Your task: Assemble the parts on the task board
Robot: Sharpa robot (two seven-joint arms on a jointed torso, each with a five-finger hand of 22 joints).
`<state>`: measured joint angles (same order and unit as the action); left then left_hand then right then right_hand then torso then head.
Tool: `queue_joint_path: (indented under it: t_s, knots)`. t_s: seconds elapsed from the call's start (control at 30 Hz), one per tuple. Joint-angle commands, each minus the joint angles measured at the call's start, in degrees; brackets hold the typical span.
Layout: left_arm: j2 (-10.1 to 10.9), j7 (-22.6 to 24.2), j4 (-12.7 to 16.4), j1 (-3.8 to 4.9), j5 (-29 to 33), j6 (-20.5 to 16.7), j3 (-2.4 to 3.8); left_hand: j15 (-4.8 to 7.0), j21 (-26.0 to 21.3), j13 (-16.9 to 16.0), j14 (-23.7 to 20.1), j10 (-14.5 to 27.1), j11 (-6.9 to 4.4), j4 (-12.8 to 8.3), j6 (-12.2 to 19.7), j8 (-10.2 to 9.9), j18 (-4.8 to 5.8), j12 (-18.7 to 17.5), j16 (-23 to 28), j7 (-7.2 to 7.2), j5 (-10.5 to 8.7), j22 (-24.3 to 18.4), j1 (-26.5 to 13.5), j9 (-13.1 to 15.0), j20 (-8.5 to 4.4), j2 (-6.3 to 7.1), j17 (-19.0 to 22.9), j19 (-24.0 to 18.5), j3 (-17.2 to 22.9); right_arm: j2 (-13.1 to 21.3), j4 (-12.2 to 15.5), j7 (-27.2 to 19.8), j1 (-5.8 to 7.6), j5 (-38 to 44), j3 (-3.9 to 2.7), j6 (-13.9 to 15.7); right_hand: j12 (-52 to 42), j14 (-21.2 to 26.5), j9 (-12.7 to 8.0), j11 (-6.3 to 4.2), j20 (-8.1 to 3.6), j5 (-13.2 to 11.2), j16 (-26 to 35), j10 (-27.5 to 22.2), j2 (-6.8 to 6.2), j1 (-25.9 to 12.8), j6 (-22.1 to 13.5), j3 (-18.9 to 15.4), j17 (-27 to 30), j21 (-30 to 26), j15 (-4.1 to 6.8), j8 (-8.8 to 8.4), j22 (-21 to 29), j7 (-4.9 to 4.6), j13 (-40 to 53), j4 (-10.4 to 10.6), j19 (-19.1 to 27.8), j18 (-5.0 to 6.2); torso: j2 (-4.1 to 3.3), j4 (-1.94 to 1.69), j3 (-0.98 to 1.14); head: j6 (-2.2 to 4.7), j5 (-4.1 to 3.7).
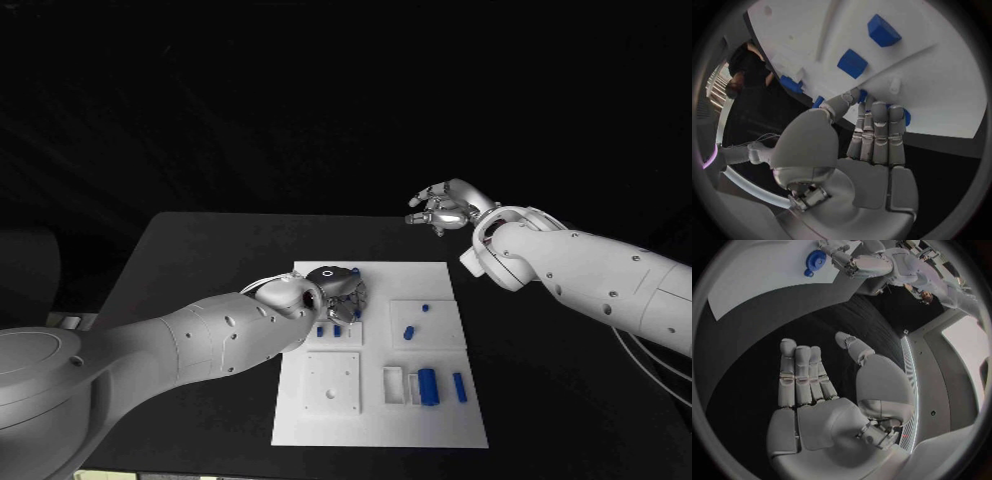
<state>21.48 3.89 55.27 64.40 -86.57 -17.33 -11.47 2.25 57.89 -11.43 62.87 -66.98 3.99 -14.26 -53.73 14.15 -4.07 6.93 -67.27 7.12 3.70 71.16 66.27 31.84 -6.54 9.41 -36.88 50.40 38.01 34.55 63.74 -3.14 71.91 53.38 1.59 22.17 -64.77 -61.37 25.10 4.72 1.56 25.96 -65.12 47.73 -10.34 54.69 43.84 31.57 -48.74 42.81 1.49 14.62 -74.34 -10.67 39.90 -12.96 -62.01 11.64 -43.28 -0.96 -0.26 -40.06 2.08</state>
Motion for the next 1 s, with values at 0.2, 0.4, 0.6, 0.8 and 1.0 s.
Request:
queue_joint_path:
  t_s: [0.2, 0.4, 0.6, 0.8, 1.0]
  knots:
    - [-0.27, -0.51, -0.62, -0.31, -0.42, 1.79, -0.13, -0.06, 0.3, 0.18, 0.71, -0.54, 0.17, 0.02, -0.64, 0.32, -2.41, -0.49, -0.47, -0.03, -0.33, 0.12, -0.22, -0.15, -0.8, -0.77, 0.17, 0.16, -0.42, -0.1, 0.26, -0.5, -0.01, 0.38, 0.0, -0.22, 0.37, 0.23, 0.09, 0.01, 0.33, -0.34, 0.28, 0.28, 0.08, -0.29, -0.05, 0.04, 0.11, -0.37, 0.01, 0.26, 0.04, -0.49, -0.15, 0.05, -0.16, 3.36, 0.0, -0.01, 0.0, -0.15, -0.1]
    - [-0.46, -0.6, -1.13, -0.39, -0.42, 2.2, -0.19, 0.04, 0.44, -0.01, 1.29, -2.19, 0.08, -0.13, -1.77, 0.89, -2.37, -0.23, -0.81, -0.05, -0.34, 0.26, -0.16, -0.2, -1.14, -1.4, 0.39, 0.61, -0.48, -0.11, 0.22, -0.45, -0.01, 0.38, 0.0, -0.33, 0.35, 0.21, 0.1, 0.0, 0.33, -0.33, 0.27, 0.33, 0.1, -0.3, -0.03, 0.01, 0.14, -0.39, 0.02, 0.29, 0.03, -0.48, -0.23, 0.06, -0.2, 3.36, 0.03, -0.02, 0.02, -0.24, -0.2]
    - [-0.78, -0.45, -1.42, -0.72, -0.9, 1.97, -0.57, 0.15, 0.55, -0.16, 1.73, -3.38, -0.01, -0.45, -2.56, 1.27, -2.38, -0.06, -1.18, -0.06, -0.36, 0.37, 0.12, -0.24, -1.31, -1.58, 0.47, 0.95, -0.45, -0.14, 0.26, -0.42, -0.01, 0.37, 0.0, -0.37, 0.33, 0.2, 0.11, -0.01, 0.32, -0.32, 0.26, 0.37, 0.12, -0.31, -0.02, -0.02, 0.16, -0.41, 0.03, 0.3, 0.03, -0.47, -0.29, 0.07, -0.23, 3.36, 0.06, -0.06, 0.0, -0.38, -0.3]
    - [-1.02, -0.15, -1.99, -0.88, -0.95, 1.76, -1.33, 0.22, 0.55, -0.14, 2.35, -3.7, -0.07, -0.25, -2.82, 1.36, -2.31, -0.25, -1.68, -0.11, -0.44, 0.41, -0.28, -0.35, -1.35, -1.85, 0.43, 1.11, -0.62, -0.15, 0.27, -0.47, -0.01, 0.26, 0.0, -0.52, 0.31, 0.18, 0.11, -0.02, 0.32, -0.32, 0.24, 0.41, 0.14, -0.31, 0.0, -0.04, 0.18, -0.42, 0.04, 0.32, 0.02, -0.46, -0.35, 0.07, -0.26, 3.36, 0.06, -0.02, 0.01, -0.46, -0.33]
    - [-0.82, -0.37, -2.19, -0.91, -1.05, 1.54, -1.45, 0.22, 0.22, -0.06, 3.11, -3.9, -0.05, -0.39, -2.95, 1.39, -2.35, -0.54, -1.75, -0.17, -0.39, 0.23, -0.04, -0.48, -1.44, -2.25, 0.68, 1.21, -0.4, -0.1, 0.33, -0.46, -0.01, 0.25, 0.0, -0.53, 0.29, 0.17, 0.12, -0.03, 0.32, -0.31, 0.23, 0.43, 0.16, -0.29, 0.01, -0.04, 0.19, -0.43, 0.04, 0.33, 0.01, -0.45, -0.39, 0.06, -0.28, 3.36, 0.04, -0.03, 0.03, -0.54, -0.37]
